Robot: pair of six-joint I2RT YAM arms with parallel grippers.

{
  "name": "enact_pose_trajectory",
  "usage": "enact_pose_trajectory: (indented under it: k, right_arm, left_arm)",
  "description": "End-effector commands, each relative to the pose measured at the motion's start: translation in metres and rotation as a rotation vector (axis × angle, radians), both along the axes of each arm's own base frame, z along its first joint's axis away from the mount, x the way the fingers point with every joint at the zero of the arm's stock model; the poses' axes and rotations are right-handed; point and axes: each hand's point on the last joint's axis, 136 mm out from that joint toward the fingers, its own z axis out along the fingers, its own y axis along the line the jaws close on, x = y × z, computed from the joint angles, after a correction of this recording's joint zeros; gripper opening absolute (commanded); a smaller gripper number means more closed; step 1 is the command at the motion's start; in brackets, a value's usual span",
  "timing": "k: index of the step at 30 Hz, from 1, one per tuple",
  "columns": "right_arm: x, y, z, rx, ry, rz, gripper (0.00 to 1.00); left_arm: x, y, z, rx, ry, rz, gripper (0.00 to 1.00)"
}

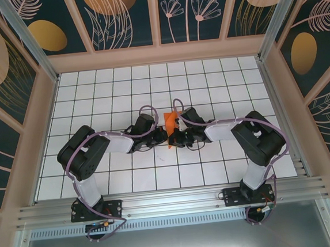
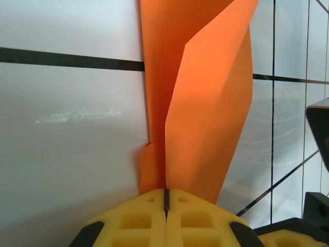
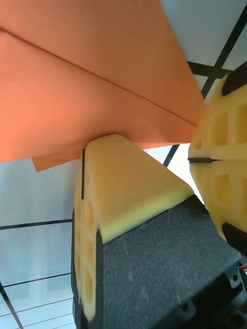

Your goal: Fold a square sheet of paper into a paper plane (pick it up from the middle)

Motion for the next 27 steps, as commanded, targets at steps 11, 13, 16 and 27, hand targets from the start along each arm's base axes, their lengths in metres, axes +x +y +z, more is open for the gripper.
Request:
enact_pose_trajectory:
  k: [11, 13, 16, 27]
  right_arm:
    - [-0.002, 0.002, -0.002, -0.028, -0.006, 0.01, 0.02]
    - [0.003, 0.003, 0.015, -0.02, -0.049, 0.013, 0.02]
    - [0.014, -0.007, 0.032, -0.026, -0.105, -0.016, 0.02]
    - [0.081, -0.039, 0.041, -0.005, -0.165, -0.117, 0.03]
  left_arm:
    - [-0.01, 0.046, -0.057, 0.238, 0.076, 0.071, 0.0]
    - [-0.01, 0.045, -0.059, 0.239, 0.082, 0.068, 0.0]
    - [-0.011, 0.044, -0.061, 0.236, 0.088, 0.062, 0.0]
    - [-0.011, 0.046, -0.065, 0.247, 0.091, 0.062, 0.0]
